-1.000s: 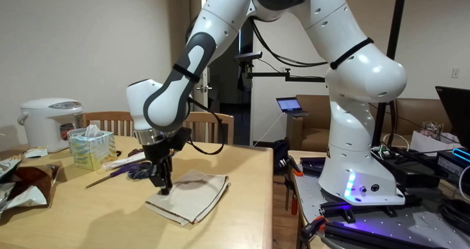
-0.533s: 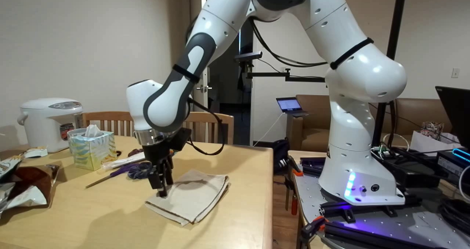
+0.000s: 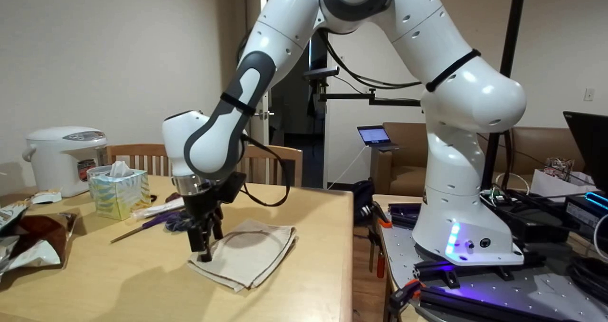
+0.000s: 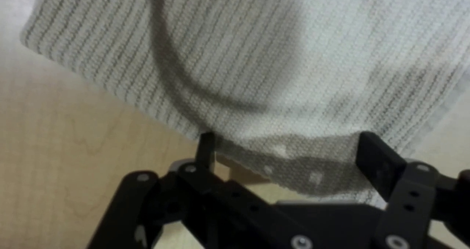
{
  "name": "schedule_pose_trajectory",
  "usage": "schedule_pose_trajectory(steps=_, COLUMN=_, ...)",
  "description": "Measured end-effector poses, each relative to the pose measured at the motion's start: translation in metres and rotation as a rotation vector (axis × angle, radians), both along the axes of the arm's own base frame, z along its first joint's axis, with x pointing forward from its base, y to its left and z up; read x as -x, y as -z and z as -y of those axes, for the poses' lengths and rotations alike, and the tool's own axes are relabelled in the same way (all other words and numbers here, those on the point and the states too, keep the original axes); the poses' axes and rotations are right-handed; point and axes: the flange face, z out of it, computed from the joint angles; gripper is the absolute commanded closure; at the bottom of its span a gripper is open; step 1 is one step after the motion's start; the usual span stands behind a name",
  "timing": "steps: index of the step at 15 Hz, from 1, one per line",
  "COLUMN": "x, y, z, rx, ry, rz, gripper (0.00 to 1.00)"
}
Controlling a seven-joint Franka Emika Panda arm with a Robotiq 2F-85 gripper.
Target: Move the plastic spoon forward then wipe the table with the cloth.
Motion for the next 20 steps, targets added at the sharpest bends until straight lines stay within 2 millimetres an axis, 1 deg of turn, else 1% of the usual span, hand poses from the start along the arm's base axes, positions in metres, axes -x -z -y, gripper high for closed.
schedule_pose_trajectory(steps=9, x=-0.009, y=-0.007, z=-0.003, rx=-0.01, ry=0.0, rz=0.021, gripper=0.92)
schedule_pose_trajectory(steps=10, x=-0.01, y=-0.008, z=-0.004, rx=-0.01, ry=-0.001, rz=0.024, gripper=0.97)
schedule_pose_trajectory(steps=11, x=-0.011, y=-0.009, z=-0.004, rx=-0.01, ry=-0.002, rz=0.027, gripper=1.0)
schedule_pose_trajectory(steps=13, x=-0.013, y=-0.011, z=-0.005, rx=-0.01, ry=-0.004, rz=0.032, gripper=0.96)
schedule_pose_trajectory(steps=20, x=-0.01, y=-0.009, z=0.001, rx=-0.015, ry=0.029, rz=0.045, gripper=0.96)
